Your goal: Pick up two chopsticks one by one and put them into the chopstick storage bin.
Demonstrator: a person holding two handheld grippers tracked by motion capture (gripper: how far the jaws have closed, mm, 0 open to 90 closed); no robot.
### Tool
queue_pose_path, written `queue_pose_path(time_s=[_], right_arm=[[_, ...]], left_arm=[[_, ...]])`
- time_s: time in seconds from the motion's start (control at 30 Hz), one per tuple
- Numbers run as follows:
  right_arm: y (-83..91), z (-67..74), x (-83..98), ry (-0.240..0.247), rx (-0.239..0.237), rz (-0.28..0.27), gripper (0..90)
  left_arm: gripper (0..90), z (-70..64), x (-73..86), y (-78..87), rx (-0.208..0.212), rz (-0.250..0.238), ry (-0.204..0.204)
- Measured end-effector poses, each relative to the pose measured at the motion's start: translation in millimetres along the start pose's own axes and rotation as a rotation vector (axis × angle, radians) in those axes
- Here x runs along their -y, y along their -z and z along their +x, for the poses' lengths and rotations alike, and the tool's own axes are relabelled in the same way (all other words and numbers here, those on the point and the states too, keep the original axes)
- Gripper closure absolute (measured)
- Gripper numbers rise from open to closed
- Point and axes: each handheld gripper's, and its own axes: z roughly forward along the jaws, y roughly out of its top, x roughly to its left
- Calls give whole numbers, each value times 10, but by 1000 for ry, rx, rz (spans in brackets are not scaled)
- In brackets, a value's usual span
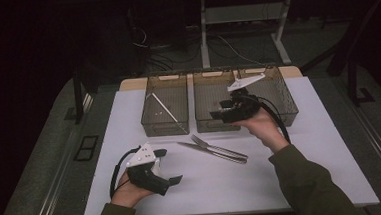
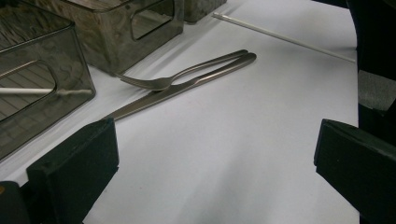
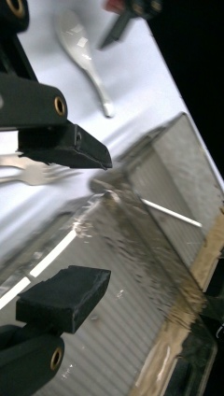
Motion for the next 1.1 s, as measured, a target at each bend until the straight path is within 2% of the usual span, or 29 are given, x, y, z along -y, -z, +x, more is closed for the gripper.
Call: queue_pose_path(time_s=[0.1, 0.23, 0.47, 0.6, 0.77, 0.93, 1.1], right_arm=[[123, 5, 149, 5, 2, 4, 407], [263, -23, 359, 1, 47, 12, 416], [458, -102, 725, -38, 98, 37, 450], [566, -129, 932, -42, 130, 48, 484], [655, -259, 1188, -72, 190, 85, 551], [600, -491, 1289, -135, 273, 107, 595], [450, -681, 1324, -187, 319, 122, 640]], left_arm=[[0, 4, 2, 4, -5, 4, -2], [0, 3, 4, 7, -8, 2, 1], [0, 7, 7, 14, -12, 0, 3], [0, 15, 11, 22, -15, 3, -2], [0, 13, 13, 22, -18, 5, 2], [0, 12, 13, 13, -20, 12, -2], [0, 12, 16, 11, -21, 5, 6]])
